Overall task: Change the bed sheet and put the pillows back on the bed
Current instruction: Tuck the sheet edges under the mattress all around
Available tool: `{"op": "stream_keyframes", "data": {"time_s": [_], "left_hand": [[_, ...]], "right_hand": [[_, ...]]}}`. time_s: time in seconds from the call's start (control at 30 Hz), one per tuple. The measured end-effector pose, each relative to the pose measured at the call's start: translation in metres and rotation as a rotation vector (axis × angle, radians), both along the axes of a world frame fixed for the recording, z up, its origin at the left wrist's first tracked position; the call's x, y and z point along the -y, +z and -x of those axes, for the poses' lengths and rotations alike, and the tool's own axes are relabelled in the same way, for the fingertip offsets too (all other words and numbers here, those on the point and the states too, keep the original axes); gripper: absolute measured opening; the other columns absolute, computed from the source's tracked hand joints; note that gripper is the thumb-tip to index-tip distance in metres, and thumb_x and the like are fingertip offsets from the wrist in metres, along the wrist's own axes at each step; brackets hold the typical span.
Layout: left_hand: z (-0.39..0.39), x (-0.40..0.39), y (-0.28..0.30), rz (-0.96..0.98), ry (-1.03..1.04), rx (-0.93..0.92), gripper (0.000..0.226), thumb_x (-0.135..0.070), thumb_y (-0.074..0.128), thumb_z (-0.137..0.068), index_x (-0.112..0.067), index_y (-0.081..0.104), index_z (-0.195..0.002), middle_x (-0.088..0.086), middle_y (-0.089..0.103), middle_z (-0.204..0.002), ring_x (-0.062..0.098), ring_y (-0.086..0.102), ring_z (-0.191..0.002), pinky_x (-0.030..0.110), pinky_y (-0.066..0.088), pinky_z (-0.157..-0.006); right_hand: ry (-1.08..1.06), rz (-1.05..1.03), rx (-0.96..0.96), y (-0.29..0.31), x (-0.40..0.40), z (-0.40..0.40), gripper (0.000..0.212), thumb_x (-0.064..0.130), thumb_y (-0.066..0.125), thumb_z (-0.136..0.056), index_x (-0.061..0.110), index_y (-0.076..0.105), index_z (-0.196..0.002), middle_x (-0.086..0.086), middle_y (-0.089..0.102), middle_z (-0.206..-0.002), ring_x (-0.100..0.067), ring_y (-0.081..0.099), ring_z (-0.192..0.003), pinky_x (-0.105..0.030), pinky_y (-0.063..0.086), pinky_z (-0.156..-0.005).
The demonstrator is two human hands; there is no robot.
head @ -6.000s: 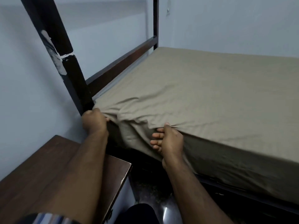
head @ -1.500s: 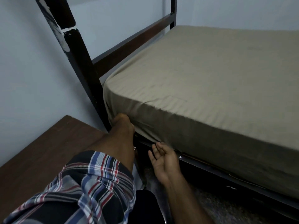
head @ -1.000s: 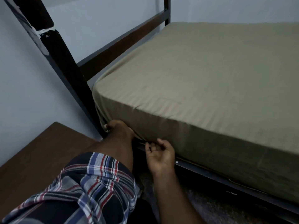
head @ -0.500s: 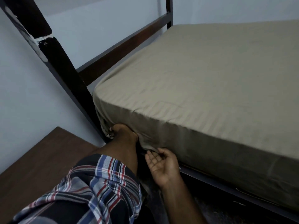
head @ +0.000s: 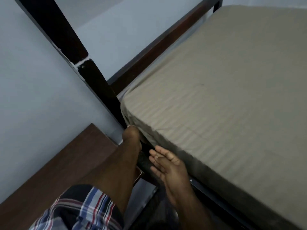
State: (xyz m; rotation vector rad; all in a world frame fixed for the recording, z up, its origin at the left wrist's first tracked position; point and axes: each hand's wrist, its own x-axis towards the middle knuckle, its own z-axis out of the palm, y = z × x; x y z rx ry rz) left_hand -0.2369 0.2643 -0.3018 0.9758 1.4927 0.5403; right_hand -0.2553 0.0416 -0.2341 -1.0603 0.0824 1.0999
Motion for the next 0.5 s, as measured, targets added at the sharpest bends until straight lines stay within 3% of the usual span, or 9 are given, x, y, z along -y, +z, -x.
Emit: {"op": "stream_keyframes", "data": {"time_s": [0.07, 0.17, 0.23, 0.33, 0.43, 0.5], "left_hand": [[0.011, -0.017, -0.006, -0.01, -0.028, -0.039, 0.049, -0.051, 0.052, -0.083, -0.015, 0.071, -0.111, 0.009, 0.073, -0.11, 0.032, 0.067, -0.094, 0.043, 0.056, -0.092], [0.021, 0.004, 0.057, -0.041, -0.165, -0.089, 0.041, -0.039, 0.052, -0.084, -0.016, 0.069, -0.114, 0.016, 0.071, -0.109, 0.035, 0.067, -0.096, 0.043, 0.057, -0.092], [0.02, 0.029, 0.12, -0.053, -0.213, -0.08, 0.028, -0.029, 0.048, -0.098, -0.016, 0.07, -0.11, 0.011, 0.07, -0.106, 0.027, 0.066, -0.099, 0.036, 0.053, -0.093], [0.02, 0.04, 0.15, -0.031, -0.219, 0.003, 0.023, -0.025, 0.044, -0.105, -0.026, 0.064, -0.095, -0.007, 0.067, -0.101, 0.012, 0.062, -0.097, 0.033, 0.049, -0.094], [0.015, 0.032, 0.149, -0.032, -0.226, 0.008, 0.023, -0.024, 0.04, -0.107, -0.035, 0.059, -0.11, -0.013, 0.064, -0.107, 0.008, 0.059, -0.101, 0.032, 0.045, -0.097], [0.014, 0.023, 0.14, -0.041, -0.252, -0.01, 0.032, -0.028, 0.038, -0.106, -0.031, 0.062, -0.127, -0.007, 0.066, -0.124, 0.012, 0.06, -0.113, 0.037, 0.047, -0.104]], "right_hand": [[-0.021, 0.063, 0.076, 0.035, 0.005, -0.01, 0.03, 0.004, 0.057, -0.096, 0.025, 0.067, -0.114, 0.003, 0.076, -0.108, -0.013, 0.072, -0.102, -0.03, 0.055, -0.087], [0.012, 0.163, 0.223, 0.08, 0.009, -0.036, 0.036, -0.002, 0.061, -0.091, 0.024, 0.068, -0.116, 0.0, 0.078, -0.098, -0.014, 0.073, -0.09, -0.024, 0.056, -0.072], [0.08, 0.228, 0.345, 0.102, 0.005, -0.057, 0.033, 0.002, 0.065, -0.089, 0.021, 0.07, -0.116, -0.001, 0.078, -0.094, -0.014, 0.073, -0.088, -0.029, 0.058, -0.077], [0.194, 0.339, 0.621, 0.116, -0.002, -0.088, 0.026, 0.014, 0.069, -0.088, 0.029, 0.073, -0.109, 0.007, 0.077, -0.091, -0.006, 0.071, -0.09, -0.038, 0.056, -0.093], [0.32, 0.423, 0.851, 0.123, -0.024, -0.124, 0.032, 0.012, 0.065, -0.092, 0.024, 0.07, -0.121, 0.011, 0.073, -0.108, 0.008, 0.063, -0.097, -0.018, 0.05, -0.097], [0.438, 0.45, 1.014, 0.122, -0.047, -0.147, 0.037, 0.017, 0.062, -0.095, 0.02, 0.063, -0.133, 0.006, 0.066, -0.129, 0.004, 0.057, -0.114, -0.012, 0.041, -0.101]]}}
